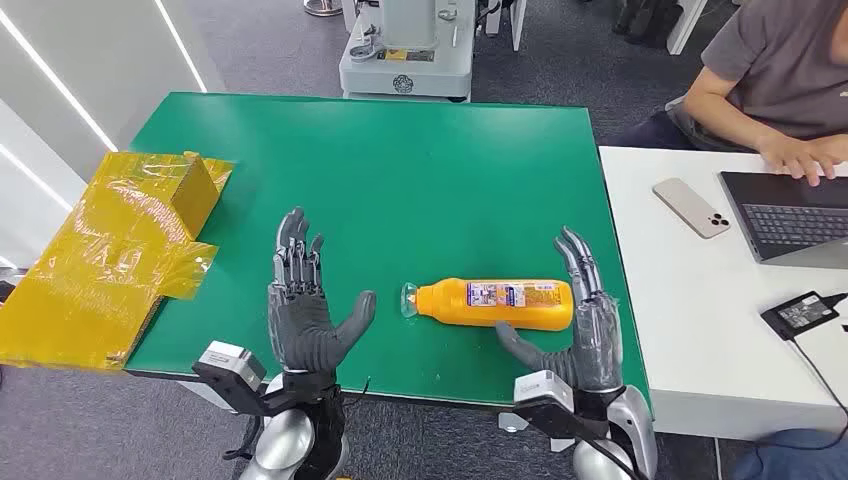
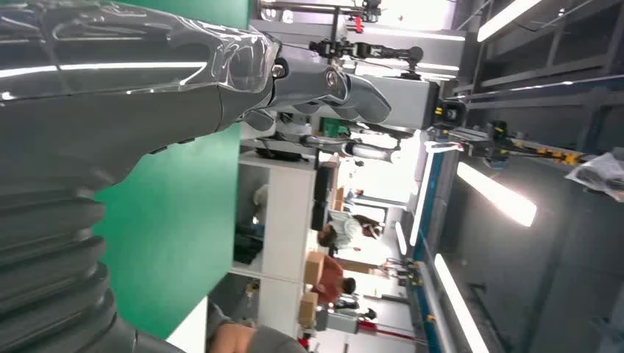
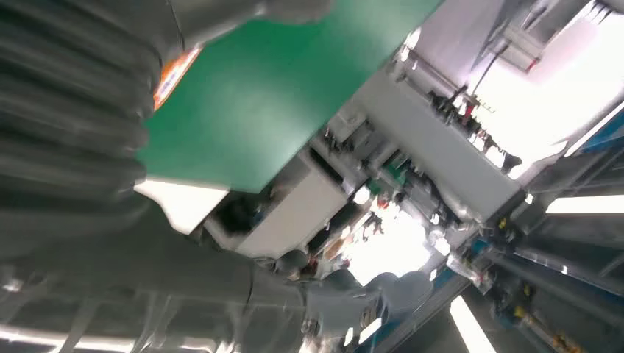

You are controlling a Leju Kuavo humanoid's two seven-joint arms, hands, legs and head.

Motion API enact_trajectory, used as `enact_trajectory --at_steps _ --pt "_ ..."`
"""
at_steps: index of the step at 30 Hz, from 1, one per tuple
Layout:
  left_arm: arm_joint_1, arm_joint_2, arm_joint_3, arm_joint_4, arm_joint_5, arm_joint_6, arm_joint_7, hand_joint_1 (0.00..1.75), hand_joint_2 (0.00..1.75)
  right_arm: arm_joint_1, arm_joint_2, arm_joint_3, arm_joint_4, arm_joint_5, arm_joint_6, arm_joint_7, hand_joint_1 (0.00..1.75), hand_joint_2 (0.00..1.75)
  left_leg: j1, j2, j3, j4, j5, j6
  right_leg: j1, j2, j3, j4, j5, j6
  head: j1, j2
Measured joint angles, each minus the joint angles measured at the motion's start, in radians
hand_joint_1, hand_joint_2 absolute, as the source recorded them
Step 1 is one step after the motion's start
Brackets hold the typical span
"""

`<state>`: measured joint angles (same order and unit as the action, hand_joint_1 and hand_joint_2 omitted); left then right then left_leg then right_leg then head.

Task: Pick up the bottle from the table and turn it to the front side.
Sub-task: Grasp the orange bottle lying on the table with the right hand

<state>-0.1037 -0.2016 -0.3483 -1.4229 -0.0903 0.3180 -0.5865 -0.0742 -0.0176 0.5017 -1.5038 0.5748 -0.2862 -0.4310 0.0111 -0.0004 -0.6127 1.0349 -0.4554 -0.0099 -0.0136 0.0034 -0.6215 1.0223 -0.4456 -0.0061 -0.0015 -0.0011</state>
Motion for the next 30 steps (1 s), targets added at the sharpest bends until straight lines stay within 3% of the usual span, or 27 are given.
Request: enact_trajectory --at_steps 4,9,13,19,25,30 --pt "-0.042 0.007 -0.014 0.036 0.030 -0.004 -0.017 0.00 1.75 -0.028 -0.035 -0.007 0.013 0.078 0.057 0.030 0.00 1.75 0.000 0.000 0.000 0.000 0.000 0.000 0.000 0.000 0.000 0.000 0.000 0.000 0.000 0.000" --pt "-0.078 0.018 -0.030 0.078 0.053 -0.009 -0.031 0.00 1.75 -0.136 -0.116 -0.015 0.082 0.126 0.188 0.068 0.00 1.75 0.000 0.000 0.000 0.000 0.000 0.000 0.000 0.000 0.000 0.000 0.001 0.000 0.000 0.000" --pt "-0.080 0.024 -0.035 0.089 0.051 -0.019 -0.032 0.00 1.75 -0.257 -0.191 -0.011 0.174 0.118 0.304 0.077 0.00 1.75 0.000 0.000 0.000 0.001 0.000 0.000 0.000 0.000 0.000 0.000 0.001 0.000 0.000 0.000" --pt "-0.084 0.029 -0.036 0.095 0.046 -0.036 -0.028 0.00 1.75 -0.513 -0.280 0.058 0.374 0.045 0.544 0.073 0.00 1.75 0.000 0.000 0.000 0.002 0.001 0.001 -0.001 0.000 0.000 0.000 0.002 0.001 0.000 0.000" --pt "-0.089 0.033 -0.047 0.099 0.045 -0.040 -0.012 0.00 1.75 -0.762 -0.308 0.206 0.573 -0.058 0.801 0.081 0.00 1.75 0.000 0.000 0.000 0.002 0.001 0.001 -0.001 0.000 0.000 0.001 0.002 0.001 0.000 0.000" --pt "-0.087 0.039 -0.053 0.099 0.045 -0.035 -0.010 0.00 1.75 -0.893 -0.287 0.337 0.706 -0.130 0.843 0.078 0.00 1.75 0.000 -0.001 -0.001 0.001 0.001 0.001 0.000 -0.001 0.001 0.001 0.002 0.001 0.000 0.000"
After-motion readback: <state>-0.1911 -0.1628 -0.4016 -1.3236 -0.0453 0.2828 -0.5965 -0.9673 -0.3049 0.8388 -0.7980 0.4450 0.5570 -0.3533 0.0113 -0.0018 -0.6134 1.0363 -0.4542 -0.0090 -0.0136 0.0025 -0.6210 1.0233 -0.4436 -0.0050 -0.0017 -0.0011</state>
